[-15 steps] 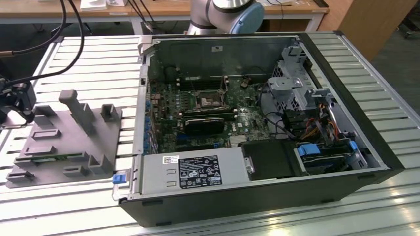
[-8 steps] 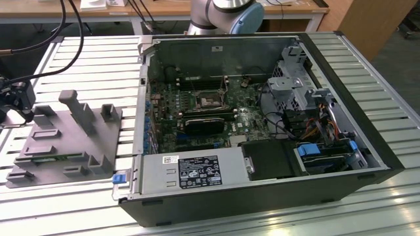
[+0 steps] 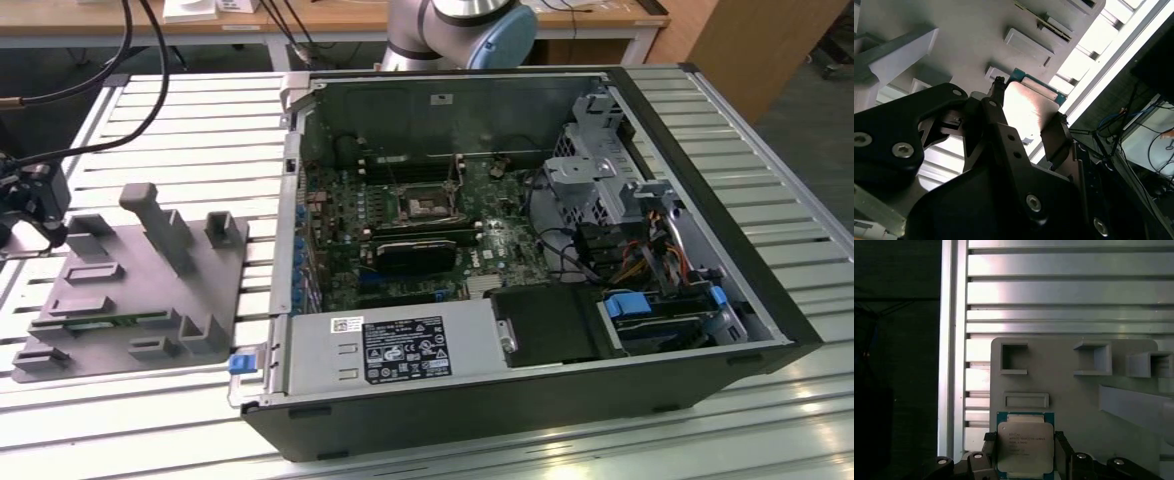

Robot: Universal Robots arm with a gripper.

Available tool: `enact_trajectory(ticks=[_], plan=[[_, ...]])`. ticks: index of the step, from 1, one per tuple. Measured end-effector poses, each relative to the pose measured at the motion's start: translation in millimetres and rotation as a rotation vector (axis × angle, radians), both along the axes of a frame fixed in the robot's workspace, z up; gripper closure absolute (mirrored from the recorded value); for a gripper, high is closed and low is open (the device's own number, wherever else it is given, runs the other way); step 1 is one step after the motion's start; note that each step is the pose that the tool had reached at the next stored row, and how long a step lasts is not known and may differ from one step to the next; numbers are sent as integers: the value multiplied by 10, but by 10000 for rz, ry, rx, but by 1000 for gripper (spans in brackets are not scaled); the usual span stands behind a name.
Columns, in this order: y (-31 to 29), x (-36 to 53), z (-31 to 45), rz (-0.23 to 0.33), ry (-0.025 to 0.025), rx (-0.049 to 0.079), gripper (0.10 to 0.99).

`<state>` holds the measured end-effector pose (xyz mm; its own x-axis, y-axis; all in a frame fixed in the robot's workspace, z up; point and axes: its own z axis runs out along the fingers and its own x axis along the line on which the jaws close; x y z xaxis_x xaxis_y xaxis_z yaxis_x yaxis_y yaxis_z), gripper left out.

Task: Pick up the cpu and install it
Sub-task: 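Pick up the cpu and move it towards the insertion slot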

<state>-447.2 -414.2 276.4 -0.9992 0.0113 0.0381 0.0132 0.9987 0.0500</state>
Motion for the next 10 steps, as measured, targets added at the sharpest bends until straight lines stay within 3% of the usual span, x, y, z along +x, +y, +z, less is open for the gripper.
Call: enact_trajectory(ticks=[10], plan=[[0, 0, 44, 0, -1, 0, 541]])
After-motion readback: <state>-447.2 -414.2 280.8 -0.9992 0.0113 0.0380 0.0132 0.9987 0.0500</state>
